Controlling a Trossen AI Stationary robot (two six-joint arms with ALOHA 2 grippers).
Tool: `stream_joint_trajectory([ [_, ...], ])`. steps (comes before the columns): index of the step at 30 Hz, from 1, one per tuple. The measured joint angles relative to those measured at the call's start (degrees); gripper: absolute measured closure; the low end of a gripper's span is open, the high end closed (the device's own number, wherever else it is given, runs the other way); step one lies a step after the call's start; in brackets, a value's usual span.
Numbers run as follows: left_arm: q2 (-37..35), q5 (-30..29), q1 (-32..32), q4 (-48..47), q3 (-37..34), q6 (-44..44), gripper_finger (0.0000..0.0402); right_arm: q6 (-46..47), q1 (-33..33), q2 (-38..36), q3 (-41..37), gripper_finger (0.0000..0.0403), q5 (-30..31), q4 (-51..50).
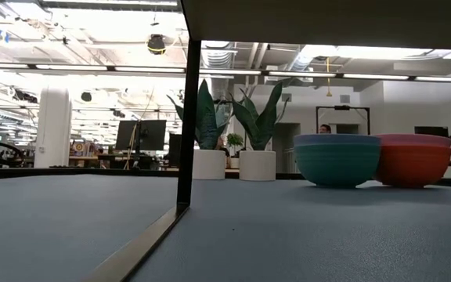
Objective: Place and stack bowls onto a shelf
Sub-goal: Adjust the stacked bowls on the shelf
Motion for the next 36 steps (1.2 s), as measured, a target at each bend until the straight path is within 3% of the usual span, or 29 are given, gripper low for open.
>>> stream_joint_trajectory([
  [13,0.0,5.6,1.5,-1.3,-0.6,-0.5,0.0402,0.3,-0.3,0.9,0.0,0.0312,-1.8,-0.1],
  [36,0.0,6.0,1.6,-3.0,-0.6,-2.9,0.0402,2.7,-1.3,1.8,-0.1,0.0312,-4.6,-6.8],
])
